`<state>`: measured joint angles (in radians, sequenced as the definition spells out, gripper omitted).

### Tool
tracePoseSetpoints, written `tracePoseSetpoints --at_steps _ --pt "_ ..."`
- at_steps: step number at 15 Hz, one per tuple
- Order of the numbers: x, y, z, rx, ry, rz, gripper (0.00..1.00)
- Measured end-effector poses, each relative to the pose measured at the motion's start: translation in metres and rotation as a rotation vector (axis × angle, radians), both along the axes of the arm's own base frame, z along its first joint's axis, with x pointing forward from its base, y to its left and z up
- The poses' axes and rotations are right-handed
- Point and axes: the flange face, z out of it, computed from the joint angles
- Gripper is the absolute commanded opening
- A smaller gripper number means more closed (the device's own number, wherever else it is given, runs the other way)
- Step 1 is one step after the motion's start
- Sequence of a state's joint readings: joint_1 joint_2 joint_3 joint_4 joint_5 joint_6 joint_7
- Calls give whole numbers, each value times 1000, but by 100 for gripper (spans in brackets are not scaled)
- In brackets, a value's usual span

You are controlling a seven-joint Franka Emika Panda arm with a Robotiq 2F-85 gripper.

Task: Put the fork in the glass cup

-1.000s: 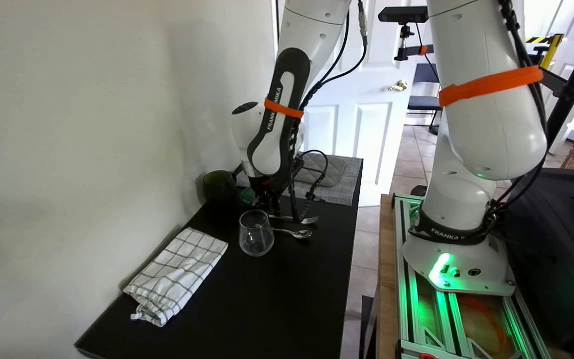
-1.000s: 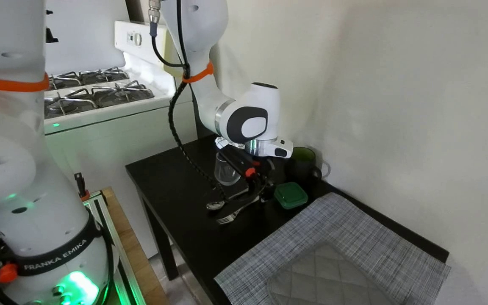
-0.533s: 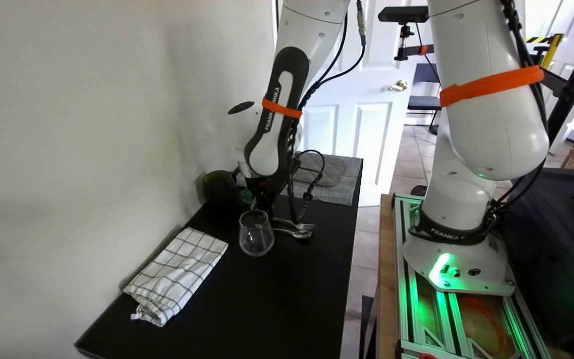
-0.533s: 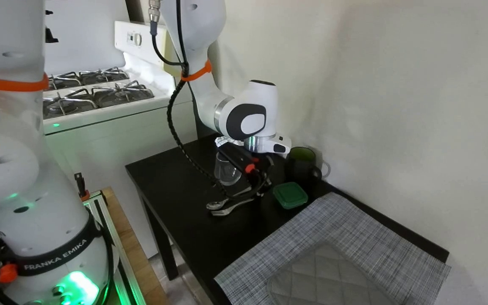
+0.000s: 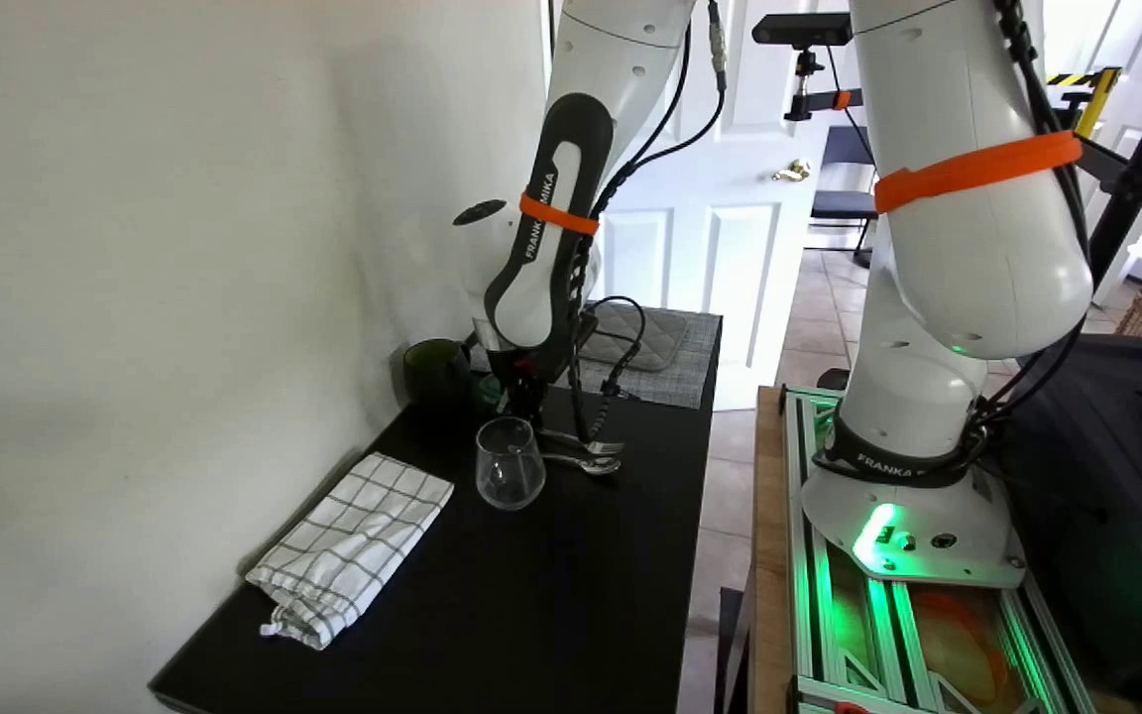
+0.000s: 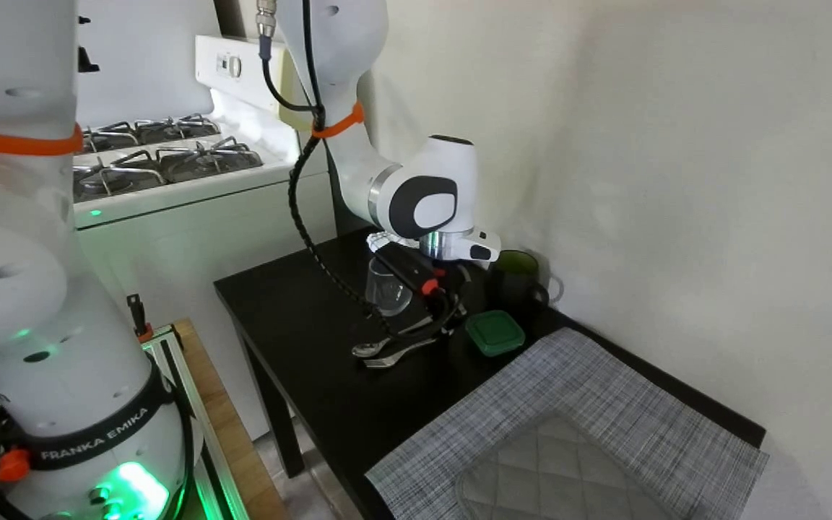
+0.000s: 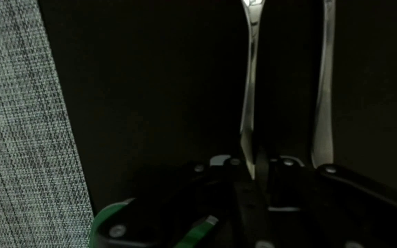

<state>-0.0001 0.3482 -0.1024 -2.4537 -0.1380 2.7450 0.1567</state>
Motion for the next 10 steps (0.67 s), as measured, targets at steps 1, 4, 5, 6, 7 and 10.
tracePoseSetpoints --at_steps 1,4,5,6,7,10 --pt "2 0 2 0 -5 0 4" --pt "8 0 15 0 -36 1 4" --pt "10 0 22 0 -50 2 4" --pt "13 0 30 0 -66 3 4" --pt "15 0 39 0 -83 5 4" --pt "20 0 64 -1 -134 9 4"
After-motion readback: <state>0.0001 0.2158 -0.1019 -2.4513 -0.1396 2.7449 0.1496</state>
